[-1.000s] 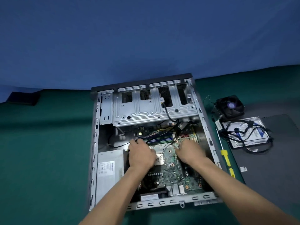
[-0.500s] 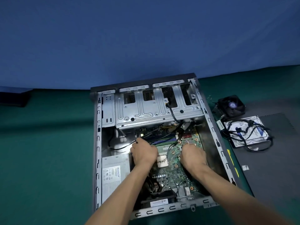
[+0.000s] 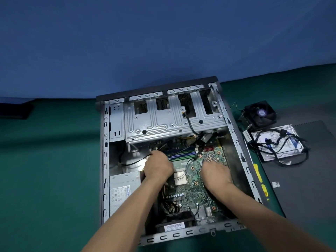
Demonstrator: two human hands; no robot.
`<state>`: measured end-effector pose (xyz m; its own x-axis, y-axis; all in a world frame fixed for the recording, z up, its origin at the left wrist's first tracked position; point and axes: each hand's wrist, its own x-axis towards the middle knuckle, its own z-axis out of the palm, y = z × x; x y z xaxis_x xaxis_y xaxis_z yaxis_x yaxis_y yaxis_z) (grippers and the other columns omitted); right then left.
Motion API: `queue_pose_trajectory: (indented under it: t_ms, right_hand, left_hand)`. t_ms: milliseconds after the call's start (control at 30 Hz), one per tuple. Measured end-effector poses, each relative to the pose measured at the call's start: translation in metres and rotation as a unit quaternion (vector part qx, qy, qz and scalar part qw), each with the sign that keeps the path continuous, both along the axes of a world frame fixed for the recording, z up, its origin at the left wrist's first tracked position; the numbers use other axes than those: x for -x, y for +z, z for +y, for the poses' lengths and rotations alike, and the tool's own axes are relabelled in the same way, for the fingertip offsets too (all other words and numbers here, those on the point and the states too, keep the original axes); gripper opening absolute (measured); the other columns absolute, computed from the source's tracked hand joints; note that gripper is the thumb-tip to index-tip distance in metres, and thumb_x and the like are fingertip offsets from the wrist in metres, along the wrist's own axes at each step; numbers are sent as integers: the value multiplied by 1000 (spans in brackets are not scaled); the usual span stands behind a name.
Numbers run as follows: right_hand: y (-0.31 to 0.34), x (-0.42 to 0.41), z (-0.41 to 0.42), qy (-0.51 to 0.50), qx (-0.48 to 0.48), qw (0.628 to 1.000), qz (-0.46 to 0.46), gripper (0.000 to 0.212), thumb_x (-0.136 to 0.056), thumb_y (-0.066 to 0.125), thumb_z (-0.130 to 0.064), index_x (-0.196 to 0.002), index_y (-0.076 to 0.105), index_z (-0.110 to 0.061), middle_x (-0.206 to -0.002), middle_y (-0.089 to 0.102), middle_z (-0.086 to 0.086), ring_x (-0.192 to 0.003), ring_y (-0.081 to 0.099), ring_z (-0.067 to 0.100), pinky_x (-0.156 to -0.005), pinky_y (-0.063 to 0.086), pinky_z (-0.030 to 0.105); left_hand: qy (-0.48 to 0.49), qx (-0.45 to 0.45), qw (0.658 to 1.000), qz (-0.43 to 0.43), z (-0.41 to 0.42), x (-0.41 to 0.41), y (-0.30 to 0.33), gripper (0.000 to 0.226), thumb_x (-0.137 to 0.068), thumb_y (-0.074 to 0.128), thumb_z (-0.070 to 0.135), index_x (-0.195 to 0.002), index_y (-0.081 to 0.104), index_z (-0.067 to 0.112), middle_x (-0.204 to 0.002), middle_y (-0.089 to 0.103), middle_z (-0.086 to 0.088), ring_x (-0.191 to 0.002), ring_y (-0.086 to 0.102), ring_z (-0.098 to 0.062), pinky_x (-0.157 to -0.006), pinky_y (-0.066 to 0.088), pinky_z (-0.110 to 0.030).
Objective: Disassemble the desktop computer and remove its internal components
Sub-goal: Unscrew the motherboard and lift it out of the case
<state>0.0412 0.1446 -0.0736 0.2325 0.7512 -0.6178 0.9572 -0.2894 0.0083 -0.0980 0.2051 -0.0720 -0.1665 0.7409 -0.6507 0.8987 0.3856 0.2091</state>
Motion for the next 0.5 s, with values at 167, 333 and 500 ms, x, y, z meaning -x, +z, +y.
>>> queue_pose_trajectory:
  t_ms: [167, 333, 500]
  right_hand:
    - [-7, -6, 2, -32, 14, 999, 34, 14, -93, 52, -5, -96, 64, -10, -80, 63, -1, -69, 61, 14, -56, 44, 21]
    - [-10, -11, 1, -91, 2, 993, 73, 13, -93, 54, -9, -84, 62, -13, -72, 62, 0, -61, 61, 10, -49, 47, 18]
    - [-10, -11, 1, -109, -12, 990, 86, 12, -92, 56, -12, -80, 60, -15, -70, 61, 0, -59, 60, 10, -53, 49, 19]
  left_hand:
    - [6, 68, 998, 3, 18, -6, 1, 46, -89, 49, 18, -128, 44, -5, -112, 59, -13, -98, 59, -29, -82, 49, -34]
    - [-3, 66, 998, 5, 17, 0, 1, 31, -89, 49, 15, -114, 51, -4, -115, 58, -17, -105, 57, -31, -84, 47, -34]
    - [-4, 53, 998, -17, 23, 11, 7, 8, -87, 46, 6, -86, 53, 3, -103, 62, -15, -93, 59, -30, -72, 45, -31]
